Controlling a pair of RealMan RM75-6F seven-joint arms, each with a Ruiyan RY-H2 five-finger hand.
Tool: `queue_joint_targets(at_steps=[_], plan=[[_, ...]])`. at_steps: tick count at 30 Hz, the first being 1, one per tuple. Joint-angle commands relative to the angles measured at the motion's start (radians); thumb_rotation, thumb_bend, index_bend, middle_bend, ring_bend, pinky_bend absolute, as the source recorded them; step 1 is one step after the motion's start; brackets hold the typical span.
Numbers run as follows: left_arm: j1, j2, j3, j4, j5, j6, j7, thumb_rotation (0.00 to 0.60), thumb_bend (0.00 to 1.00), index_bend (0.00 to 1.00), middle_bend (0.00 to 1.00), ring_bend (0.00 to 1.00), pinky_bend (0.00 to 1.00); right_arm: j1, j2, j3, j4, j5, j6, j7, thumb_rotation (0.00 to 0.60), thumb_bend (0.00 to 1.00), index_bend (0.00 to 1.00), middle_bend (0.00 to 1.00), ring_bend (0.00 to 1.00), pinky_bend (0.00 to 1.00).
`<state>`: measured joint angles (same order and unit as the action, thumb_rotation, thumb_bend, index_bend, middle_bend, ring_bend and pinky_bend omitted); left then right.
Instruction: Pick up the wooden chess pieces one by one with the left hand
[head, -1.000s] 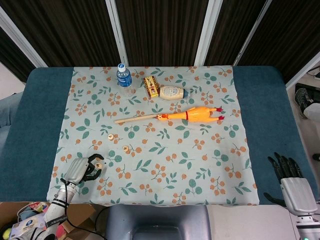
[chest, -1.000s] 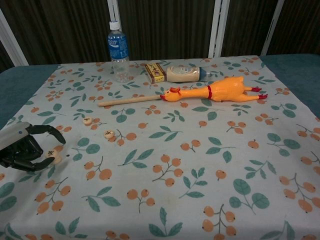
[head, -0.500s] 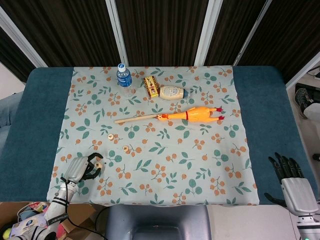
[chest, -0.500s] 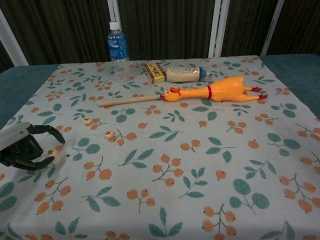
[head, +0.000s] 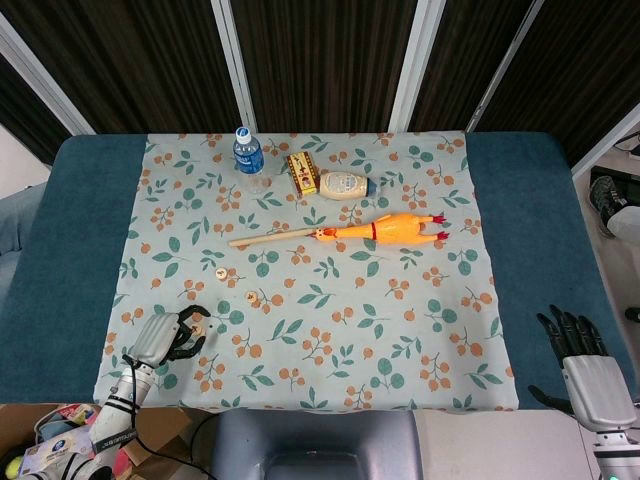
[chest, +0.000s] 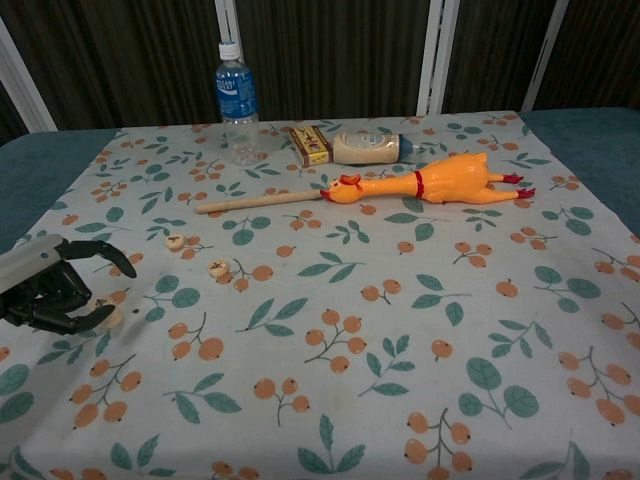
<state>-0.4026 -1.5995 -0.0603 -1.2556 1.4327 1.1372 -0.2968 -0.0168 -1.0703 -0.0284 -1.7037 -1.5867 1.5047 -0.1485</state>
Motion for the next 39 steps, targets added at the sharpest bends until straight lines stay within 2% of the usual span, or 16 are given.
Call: queue_joint_targets(at_steps=[1,5,8,13,17,26,39], plan=[[-0.014,-0.006,-0.031,-0.024,-0.007,0.016,0.025,0.6,0.39,0.35,1.0,1.0,1.0,0.0,0.001,-0.001,0.0,-0.002,-0.001,0.002,0.6,0.13,0.0,0.0,0.0,0.0],[-0.05,-0.029,-0.086,-0.053,-0.058,-0.006,0.109,0.6,0.4,0.37,1.0,1.0,1.0,0.002,0.002,-0.002,0.0,-0.003,-0.004,0.003,0.6,0.13,0.0,0.0,0.0,0.0],[-0.079,-0.078,-0.138,-0.056,-0.109,0.009,0.246,0.6,0.4,0.39,1.0,1.0,1.0,0.0,0.004,0.0,0.0,-0.002,0.0,0.008,0.6,0.13,0.0,0.0,0.0,0.0],[-0.141,-0.11,-0.171,-0.067,-0.202,-0.075,0.399,0.6,0.4,0.39,1.0,1.0,1.0,0.002,0.006,0.002,0.001,0.002,-0.002,0.013,0.6,0.13,0.0,0.0,0.0,0.0],[-0.18,-0.178,-0.194,-0.002,-0.278,-0.102,0.493,0.6,0.4,0.39,1.0,1.0,1.0,0.003,0.008,0.002,0.001,0.003,-0.004,0.016,0.6,0.13,0.0,0.0,0.0,0.0],[-0.231,-0.266,-0.213,0.113,-0.336,-0.135,0.534,0.6,0.4,0.39,1.0,1.0,1.0,0.002,0.011,0.004,0.001,0.005,-0.002,0.026,0.6,0.13,0.0,0.0,0.0,0.0],[-0.248,-0.301,-0.203,0.155,-0.347,-0.147,0.532,0.6,0.4,0.41,1.0,1.0,1.0,-0.003,0.014,0.002,0.001,0.0,0.007,0.032,0.6,0.13,0.0,0.0,0.0,0.0]])
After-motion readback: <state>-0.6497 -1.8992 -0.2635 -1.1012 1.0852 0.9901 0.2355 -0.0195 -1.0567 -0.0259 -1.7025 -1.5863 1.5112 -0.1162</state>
